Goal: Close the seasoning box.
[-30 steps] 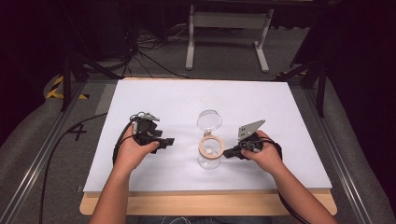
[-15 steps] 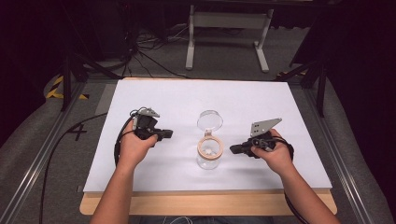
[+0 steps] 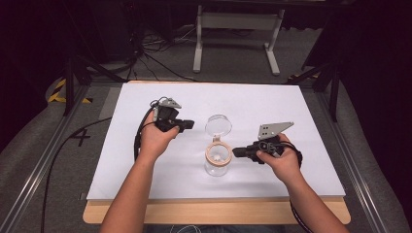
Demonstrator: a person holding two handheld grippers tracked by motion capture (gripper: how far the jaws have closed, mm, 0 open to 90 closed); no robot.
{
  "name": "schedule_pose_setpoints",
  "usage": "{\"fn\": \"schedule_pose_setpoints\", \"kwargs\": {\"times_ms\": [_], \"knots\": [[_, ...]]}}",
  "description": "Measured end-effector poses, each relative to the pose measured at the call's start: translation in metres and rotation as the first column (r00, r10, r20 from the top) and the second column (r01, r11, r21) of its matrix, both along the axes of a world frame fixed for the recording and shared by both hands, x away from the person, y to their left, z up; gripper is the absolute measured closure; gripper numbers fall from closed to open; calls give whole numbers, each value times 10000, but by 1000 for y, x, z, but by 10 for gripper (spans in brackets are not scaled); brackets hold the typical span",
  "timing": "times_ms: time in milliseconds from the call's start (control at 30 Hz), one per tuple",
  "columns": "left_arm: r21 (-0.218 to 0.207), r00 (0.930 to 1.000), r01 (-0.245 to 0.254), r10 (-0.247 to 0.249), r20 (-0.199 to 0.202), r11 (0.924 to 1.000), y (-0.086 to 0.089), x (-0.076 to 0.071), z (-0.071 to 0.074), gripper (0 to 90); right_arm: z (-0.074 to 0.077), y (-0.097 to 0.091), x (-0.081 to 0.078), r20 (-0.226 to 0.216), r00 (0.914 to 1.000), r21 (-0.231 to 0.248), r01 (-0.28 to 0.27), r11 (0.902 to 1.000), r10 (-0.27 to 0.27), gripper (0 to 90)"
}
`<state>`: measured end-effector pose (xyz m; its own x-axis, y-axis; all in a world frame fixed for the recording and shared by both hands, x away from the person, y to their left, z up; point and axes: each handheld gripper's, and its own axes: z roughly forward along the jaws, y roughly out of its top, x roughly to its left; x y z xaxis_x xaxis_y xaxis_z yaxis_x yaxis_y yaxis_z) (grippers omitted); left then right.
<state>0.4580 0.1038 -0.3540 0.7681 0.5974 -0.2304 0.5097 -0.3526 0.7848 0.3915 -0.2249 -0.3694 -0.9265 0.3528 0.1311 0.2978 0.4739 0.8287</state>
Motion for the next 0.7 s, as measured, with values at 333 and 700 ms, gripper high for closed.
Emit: {"fn": "schedule_pose_setpoints", "kwargs": {"times_ms": [333,700], "knots": [[-262,9982,372,-360,476,9990,-19,0,12,894,-2,12,3,377,9988,521,306,9982,-326,900],[-207,9910,1045,-1024,862,9943,-26,-9,19,896,1,16,1,464,9983,629,332,9975,-362,900]]}}
